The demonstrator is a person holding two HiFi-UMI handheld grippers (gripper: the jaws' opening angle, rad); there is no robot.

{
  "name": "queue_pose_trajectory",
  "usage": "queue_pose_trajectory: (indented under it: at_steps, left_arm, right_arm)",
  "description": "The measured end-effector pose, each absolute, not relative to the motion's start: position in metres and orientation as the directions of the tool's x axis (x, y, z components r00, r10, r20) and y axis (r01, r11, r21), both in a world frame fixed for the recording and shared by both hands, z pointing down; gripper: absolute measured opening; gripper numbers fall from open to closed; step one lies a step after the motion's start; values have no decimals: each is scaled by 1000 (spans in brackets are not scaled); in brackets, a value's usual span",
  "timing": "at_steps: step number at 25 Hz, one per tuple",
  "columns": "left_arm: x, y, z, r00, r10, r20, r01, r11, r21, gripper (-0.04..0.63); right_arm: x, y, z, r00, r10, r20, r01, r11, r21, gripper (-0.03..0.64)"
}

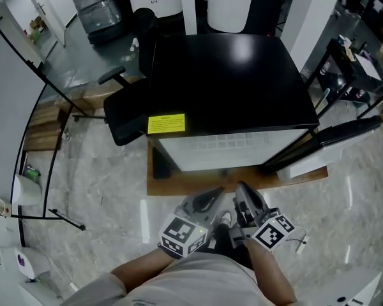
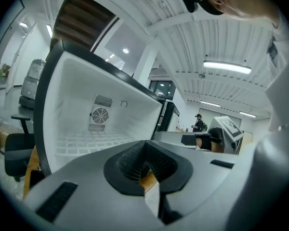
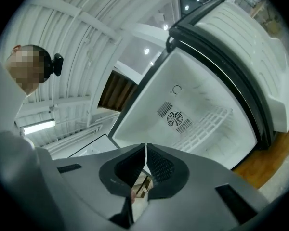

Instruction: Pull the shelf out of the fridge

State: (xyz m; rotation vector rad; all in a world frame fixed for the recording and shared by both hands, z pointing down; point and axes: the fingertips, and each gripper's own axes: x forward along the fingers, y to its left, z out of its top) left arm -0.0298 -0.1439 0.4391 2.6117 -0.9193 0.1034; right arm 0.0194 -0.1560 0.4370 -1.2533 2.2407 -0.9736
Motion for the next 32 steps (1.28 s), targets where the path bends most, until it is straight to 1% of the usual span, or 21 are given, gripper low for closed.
queue_pose_trajectory:
  at_steps: [2,4,8,12,13,15,16,19,20,22,24,27,29,30,32]
  left_arm:
    - [-27,-154,444,784,-587,199,-618,-710,338,6]
    - [-25,-165,452,781,-591,202,-617,-677,401,6]
    - [-28,-196,482,752,-623,216,-615,-545,570,6]
    - [-29,-219,518,730,-646,221,-574,-405,712,6]
    - [-29,-225,525,724,-656,213,-553,-369,747,6]
    - [-31,-237,541,709,-679,193,-508,-301,807,8]
    - [-33,-243,548,697,-693,184,-486,-267,832,8]
    - [-40,-263,563,655,-737,168,-446,-198,873,10]
    - [-41,-269,566,647,-747,155,-426,-185,886,27]
    - [-42,-281,573,632,-765,125,-363,-149,920,85]
    - [-46,-290,580,609,-786,106,-306,-109,946,113]
    - [-49,-302,582,588,-806,63,-234,-95,968,121]
    - [-46,-309,581,575,-818,29,-153,-73,985,121]
    - [-46,-312,582,568,-822,22,-132,-65,989,121]
    - [-51,-318,588,564,-825,34,-175,-79,981,121]
  right_arm:
    - [27,-172,447,-513,-859,-12,-530,327,-782,20]
    - [36,-186,463,-503,-864,-12,-468,284,-837,21]
    - [54,-216,500,-486,-874,-7,-355,204,-912,21]
    - [69,-240,533,-466,-885,24,-304,135,-943,26]
    - [73,-246,541,-457,-889,31,-292,117,-949,35]
    - [79,-258,555,-441,-897,35,-258,89,-962,96]
    - [80,-264,562,-435,-900,37,-242,77,-967,108]
    - [82,-279,575,-419,-907,43,-212,51,-976,123]
    - [83,-283,578,-415,-909,43,-207,48,-977,126]
    - [83,-292,583,-409,-912,44,-197,41,-980,132]
    - [82,-300,586,-404,-914,44,-188,35,-982,133]
    - [82,-310,589,-398,-917,34,-160,33,-987,135]
    - [82,-316,590,-394,-919,22,-132,33,-991,135]
    - [82,-319,590,-393,-919,13,-122,38,-992,135]
    - [81,-325,591,-392,-920,-1,-108,47,-993,135]
